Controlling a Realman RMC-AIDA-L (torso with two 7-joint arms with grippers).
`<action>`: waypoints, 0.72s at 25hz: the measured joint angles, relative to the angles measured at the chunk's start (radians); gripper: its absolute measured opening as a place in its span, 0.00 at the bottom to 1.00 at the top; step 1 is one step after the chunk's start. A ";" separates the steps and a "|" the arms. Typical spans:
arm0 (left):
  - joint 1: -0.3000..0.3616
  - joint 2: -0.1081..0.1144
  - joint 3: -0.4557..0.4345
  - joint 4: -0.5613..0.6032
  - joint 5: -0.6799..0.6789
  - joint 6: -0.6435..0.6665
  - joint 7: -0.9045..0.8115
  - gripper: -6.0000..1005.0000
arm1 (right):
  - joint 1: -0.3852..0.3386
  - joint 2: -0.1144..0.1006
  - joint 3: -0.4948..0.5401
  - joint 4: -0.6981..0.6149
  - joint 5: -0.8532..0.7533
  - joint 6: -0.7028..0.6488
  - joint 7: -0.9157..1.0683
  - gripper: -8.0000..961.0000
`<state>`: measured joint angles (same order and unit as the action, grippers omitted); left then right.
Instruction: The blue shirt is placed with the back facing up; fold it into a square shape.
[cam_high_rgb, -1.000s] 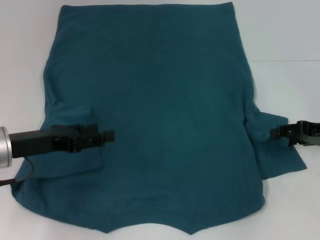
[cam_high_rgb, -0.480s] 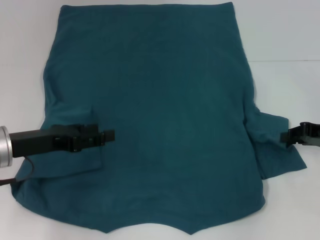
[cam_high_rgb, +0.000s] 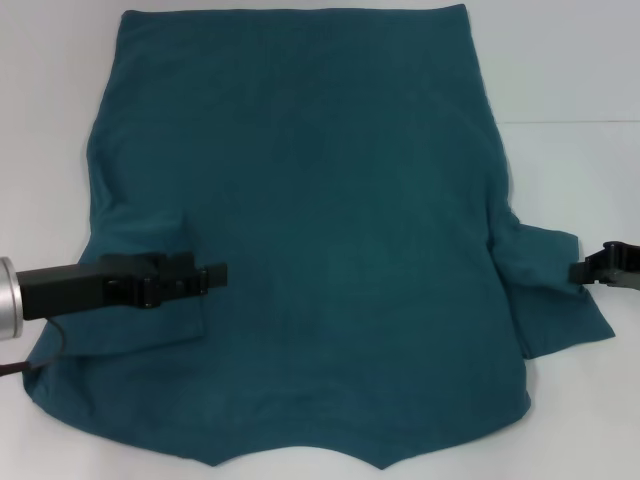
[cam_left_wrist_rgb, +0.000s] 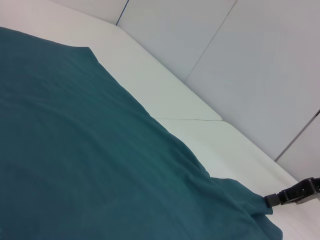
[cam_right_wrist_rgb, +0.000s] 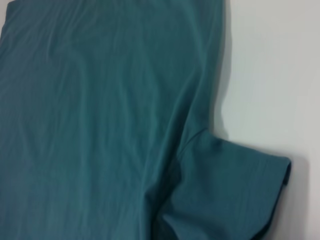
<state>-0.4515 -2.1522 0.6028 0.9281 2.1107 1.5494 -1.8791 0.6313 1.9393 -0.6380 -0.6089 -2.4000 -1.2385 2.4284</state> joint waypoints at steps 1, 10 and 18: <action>0.000 0.000 0.000 0.000 0.000 0.000 0.000 0.72 | -0.004 -0.005 0.004 -0.005 0.005 -0.005 -0.001 0.04; 0.002 0.000 0.000 0.000 -0.008 0.000 0.000 0.72 | -0.037 -0.017 0.074 -0.070 0.041 -0.037 -0.079 0.05; 0.003 0.001 0.000 0.000 -0.022 0.000 0.000 0.72 | -0.054 -0.046 0.086 -0.065 0.069 -0.094 -0.101 0.05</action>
<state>-0.4481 -2.1514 0.6028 0.9281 2.0890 1.5489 -1.8791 0.5771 1.8930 -0.5521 -0.6736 -2.3310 -1.3320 2.3276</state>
